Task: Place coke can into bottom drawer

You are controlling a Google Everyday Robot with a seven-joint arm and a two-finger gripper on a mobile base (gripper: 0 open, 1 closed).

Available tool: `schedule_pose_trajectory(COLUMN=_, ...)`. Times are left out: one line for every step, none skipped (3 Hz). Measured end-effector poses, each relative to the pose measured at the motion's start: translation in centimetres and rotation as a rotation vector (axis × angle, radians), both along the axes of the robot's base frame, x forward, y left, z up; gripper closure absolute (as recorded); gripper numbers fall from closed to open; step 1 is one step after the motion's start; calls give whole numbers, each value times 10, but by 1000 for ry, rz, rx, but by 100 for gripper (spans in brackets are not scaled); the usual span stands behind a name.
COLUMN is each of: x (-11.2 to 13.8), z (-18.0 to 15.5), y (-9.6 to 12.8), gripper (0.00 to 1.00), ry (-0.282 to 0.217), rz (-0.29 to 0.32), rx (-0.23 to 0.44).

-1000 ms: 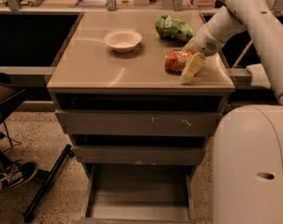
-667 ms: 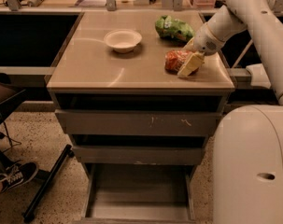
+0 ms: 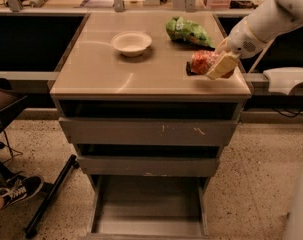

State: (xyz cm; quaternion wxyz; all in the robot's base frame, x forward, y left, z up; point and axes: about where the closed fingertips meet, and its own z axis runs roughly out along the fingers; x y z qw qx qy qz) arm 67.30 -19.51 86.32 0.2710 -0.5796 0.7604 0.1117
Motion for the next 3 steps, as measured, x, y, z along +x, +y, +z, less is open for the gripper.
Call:
schedule_pose_trajectory(x=-49, z=36, y=-5, gripper=100, ry=-84, rz=-57, rx=66)
schedule_pose_trajectory(x=-94, z=8, y=1, gripper=100, ry=-40, rz=-79, rx=121)
schedule_pose_trajectory(x=-136, z=-59, y=17, gripper=100, ry=65, rz=-62, rx=181)
